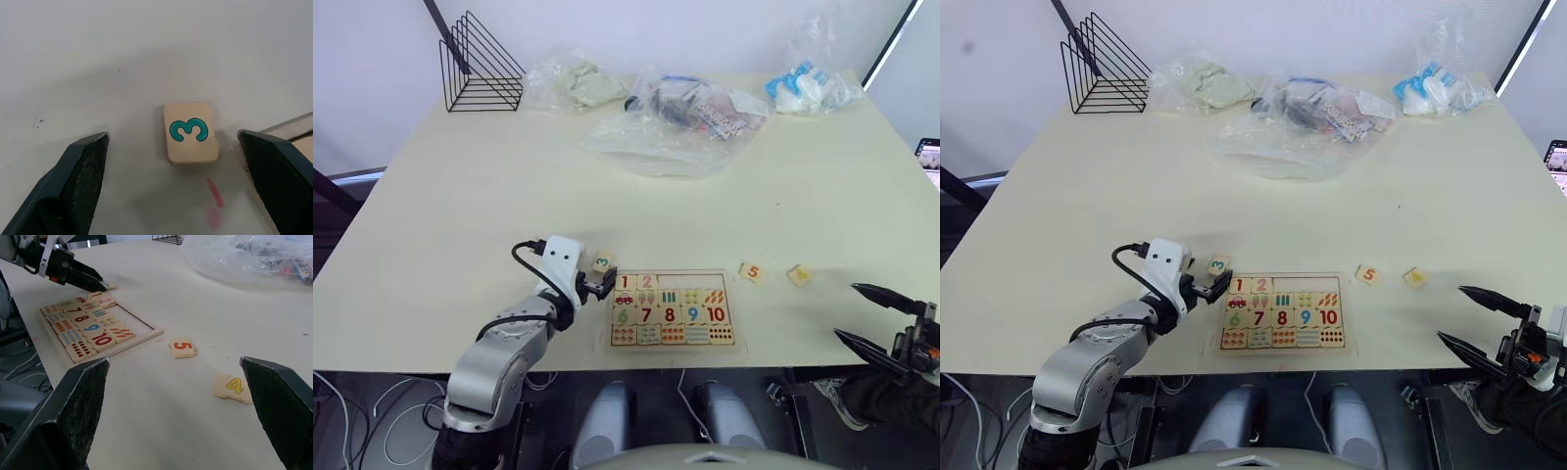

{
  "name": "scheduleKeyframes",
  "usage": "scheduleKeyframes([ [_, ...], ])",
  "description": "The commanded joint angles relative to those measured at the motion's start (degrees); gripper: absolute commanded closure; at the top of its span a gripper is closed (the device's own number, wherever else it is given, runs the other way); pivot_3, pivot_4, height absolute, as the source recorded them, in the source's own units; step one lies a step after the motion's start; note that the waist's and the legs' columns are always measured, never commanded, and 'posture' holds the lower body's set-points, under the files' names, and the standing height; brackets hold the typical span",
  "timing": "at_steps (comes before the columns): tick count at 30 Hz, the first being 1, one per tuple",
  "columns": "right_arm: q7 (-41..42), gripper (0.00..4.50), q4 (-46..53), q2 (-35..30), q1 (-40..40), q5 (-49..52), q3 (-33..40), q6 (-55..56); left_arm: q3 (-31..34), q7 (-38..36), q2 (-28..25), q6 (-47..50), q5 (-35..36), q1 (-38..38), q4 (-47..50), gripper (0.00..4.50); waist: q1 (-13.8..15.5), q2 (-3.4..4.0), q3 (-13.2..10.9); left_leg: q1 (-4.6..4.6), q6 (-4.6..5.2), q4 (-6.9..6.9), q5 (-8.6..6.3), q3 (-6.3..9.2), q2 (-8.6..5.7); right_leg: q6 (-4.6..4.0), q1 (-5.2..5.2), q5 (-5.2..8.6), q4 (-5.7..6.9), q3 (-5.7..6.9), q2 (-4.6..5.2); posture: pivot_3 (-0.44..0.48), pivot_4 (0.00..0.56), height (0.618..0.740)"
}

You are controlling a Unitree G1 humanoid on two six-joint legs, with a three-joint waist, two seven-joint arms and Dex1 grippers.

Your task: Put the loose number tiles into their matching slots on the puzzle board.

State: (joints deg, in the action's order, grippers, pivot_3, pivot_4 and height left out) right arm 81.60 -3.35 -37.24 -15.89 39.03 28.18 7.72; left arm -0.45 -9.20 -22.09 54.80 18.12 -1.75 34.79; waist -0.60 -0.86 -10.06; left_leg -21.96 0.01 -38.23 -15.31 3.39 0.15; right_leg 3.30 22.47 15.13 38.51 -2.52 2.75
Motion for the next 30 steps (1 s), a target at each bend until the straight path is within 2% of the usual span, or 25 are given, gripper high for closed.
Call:
scheduleKeyframes([
  [1,0.1,0.0,0.6,-1.1,-0.1,1.0,2.4,0.3,-0.4,-0.2,0.3,0.4,-0.3,0.0,1.6,0.04,0.0,0.0,0.0,0.0,0.0,0.0,0.0,0.0,0.0,0.0,0.0,0.0,0.0,0.0,0.0,0.0,0.15,0.74],
  [30,-0.5,0.0,1.2,-1.8,-0.4,1.2,2.3,-0.2,-0.3,0.1,0.3,-1.4,-5.1,-1.2,0.4,0.04,0.0,0.0,0.0,-0.01,0.0,0.0,0.0,0.0,-0.01,0.0,0.0,0.0,0.0,0.0,0.0,0.0,0.15,0.74],
])
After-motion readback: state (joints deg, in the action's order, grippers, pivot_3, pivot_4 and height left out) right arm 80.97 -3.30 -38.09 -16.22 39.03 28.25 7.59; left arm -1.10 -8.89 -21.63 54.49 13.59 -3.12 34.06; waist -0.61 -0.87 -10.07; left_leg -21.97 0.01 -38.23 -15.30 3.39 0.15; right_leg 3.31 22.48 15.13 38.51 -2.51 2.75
